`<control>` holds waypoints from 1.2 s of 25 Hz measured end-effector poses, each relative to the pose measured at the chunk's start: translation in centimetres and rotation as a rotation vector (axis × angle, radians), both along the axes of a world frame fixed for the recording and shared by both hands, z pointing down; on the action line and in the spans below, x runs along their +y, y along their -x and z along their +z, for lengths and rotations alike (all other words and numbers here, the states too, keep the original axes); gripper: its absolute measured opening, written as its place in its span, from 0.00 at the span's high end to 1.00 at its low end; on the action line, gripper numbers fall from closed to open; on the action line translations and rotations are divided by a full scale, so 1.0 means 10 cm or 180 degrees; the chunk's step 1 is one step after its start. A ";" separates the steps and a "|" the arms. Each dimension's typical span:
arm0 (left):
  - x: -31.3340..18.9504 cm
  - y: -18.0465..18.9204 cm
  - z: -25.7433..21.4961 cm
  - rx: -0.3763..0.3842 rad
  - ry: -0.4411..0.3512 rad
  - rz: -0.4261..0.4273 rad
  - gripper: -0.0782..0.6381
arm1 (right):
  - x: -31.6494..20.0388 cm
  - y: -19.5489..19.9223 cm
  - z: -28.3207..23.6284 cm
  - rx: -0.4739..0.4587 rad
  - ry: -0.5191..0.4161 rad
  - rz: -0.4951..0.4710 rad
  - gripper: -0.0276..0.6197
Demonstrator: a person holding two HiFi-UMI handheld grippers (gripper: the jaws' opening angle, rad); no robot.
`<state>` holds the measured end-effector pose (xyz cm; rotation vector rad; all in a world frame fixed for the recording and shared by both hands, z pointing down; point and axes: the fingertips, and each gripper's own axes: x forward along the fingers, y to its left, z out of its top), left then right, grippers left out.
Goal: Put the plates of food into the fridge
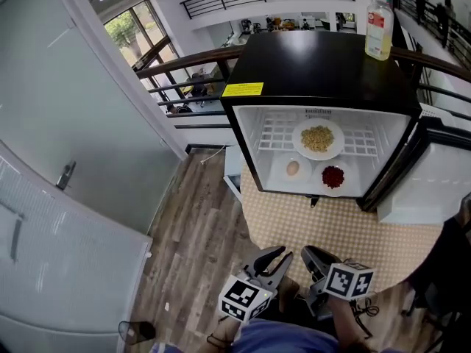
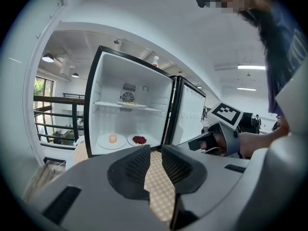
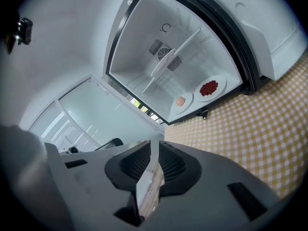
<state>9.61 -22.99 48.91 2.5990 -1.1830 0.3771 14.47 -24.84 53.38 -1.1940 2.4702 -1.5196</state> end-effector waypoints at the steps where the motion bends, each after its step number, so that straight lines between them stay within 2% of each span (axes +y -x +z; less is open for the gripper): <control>1: 0.03 0.00 0.00 -0.0016 0.0004 -0.0014 0.78 | 0.01 0.00 0.01 -0.0008 -0.0005 -0.0010 0.86; 8: 0.13 0.04 0.00 -0.0086 0.0018 -0.0054 0.78 | 0.05 0.01 0.05 -0.0077 0.0008 0.0010 0.86; 16: 0.34 0.12 -0.01 -0.0090 0.0008 0.0178 0.78 | 0.16 0.03 0.07 -0.0064 0.0023 0.0306 0.87; 21: 0.57 0.45 -0.02 -0.0063 -0.0029 0.0230 0.77 | 0.32 0.18 0.05 -0.0034 0.0006 0.0514 0.88; 30: 1.06 1.25 -0.08 0.0073 -0.0111 0.0295 0.78 | 0.90 0.74 -0.09 -0.0013 -0.0064 0.0779 0.88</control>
